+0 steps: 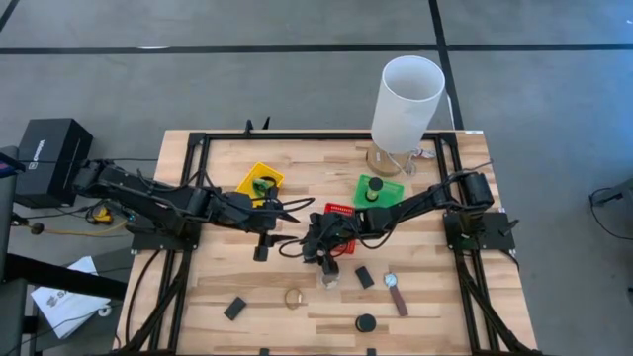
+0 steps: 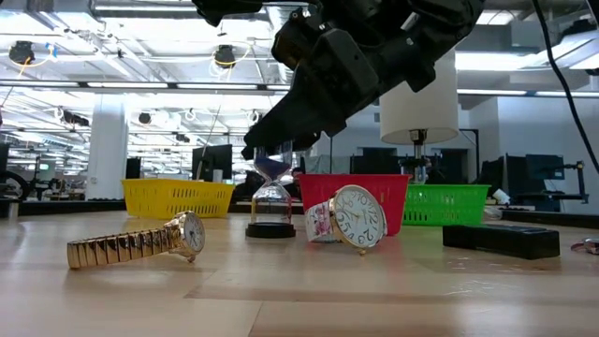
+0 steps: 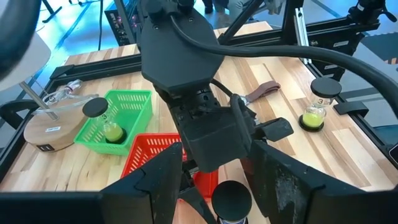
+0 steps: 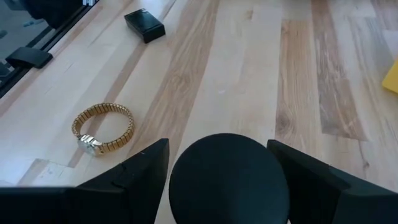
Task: Pick & Place Office items
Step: Put the top left black hourglass into the green bin
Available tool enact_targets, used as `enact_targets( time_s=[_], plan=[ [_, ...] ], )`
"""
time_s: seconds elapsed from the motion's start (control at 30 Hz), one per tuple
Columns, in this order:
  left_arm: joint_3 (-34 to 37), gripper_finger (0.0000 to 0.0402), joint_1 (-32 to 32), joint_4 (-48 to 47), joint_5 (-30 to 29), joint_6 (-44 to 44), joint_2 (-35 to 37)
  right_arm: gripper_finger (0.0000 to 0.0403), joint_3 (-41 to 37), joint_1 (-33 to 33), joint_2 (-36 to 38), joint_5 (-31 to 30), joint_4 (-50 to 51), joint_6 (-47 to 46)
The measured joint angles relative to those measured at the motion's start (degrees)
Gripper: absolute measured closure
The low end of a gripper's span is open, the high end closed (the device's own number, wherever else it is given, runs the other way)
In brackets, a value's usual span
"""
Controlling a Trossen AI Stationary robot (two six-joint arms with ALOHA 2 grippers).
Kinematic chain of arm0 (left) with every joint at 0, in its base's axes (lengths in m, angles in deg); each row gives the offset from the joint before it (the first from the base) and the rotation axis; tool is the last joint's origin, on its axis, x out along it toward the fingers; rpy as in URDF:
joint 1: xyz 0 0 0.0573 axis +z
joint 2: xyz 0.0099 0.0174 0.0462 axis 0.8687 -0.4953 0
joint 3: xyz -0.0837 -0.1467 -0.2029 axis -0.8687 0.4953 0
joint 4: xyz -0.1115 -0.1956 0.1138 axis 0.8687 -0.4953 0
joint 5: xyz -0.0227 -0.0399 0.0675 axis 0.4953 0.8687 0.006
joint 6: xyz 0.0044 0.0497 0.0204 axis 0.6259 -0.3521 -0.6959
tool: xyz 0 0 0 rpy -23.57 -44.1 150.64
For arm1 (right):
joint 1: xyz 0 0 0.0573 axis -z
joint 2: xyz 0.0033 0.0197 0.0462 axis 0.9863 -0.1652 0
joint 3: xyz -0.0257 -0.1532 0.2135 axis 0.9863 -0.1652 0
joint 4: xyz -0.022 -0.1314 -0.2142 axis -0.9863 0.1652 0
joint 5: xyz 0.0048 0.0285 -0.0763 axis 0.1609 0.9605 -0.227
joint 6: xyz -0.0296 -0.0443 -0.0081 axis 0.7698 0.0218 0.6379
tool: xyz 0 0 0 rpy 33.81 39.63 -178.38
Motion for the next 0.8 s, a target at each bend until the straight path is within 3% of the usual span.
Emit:
enact_targets(
  time_s=[0.47,0.8],
  plan=[
    [0.0,0.0220,0.0,0.0,-0.1,0.0,0.0,0.0202,0.0,-0.1,0.0,0.0,-0.1,0.2],
    [0.0,0.0220,0.0,0.0,-0.1,0.0,0.0,0.0178,-0.1,0.1,0.0,-0.2,-2.4,-1.5]
  ],
)
